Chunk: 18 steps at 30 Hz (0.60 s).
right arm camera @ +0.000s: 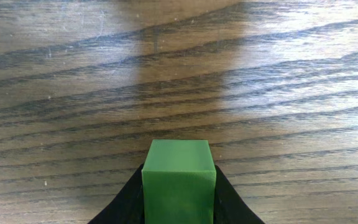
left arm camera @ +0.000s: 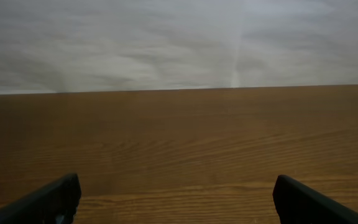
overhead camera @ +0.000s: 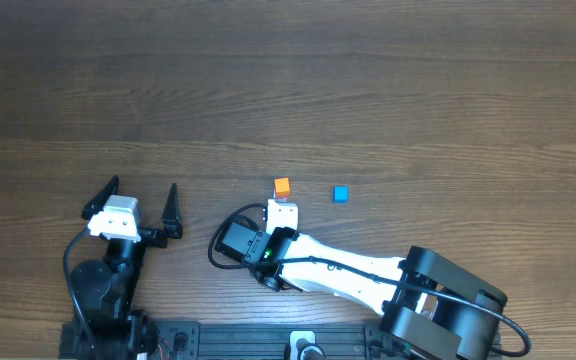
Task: Stack Cubes
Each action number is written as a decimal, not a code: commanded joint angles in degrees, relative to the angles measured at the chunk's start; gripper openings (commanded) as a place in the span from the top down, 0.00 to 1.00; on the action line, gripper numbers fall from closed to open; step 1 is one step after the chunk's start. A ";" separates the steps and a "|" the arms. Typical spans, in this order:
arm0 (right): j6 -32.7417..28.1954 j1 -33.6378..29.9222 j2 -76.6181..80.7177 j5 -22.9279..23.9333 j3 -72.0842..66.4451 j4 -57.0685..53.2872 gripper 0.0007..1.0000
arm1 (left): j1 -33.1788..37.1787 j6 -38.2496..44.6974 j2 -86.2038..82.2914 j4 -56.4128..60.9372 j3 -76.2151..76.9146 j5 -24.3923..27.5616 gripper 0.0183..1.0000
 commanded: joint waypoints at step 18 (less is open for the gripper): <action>-12.81 -5.75 -7.82 9.29 28.96 -27.15 0.99 | -0.24 1.07 -0.42 0.00 -0.28 0.55 0.00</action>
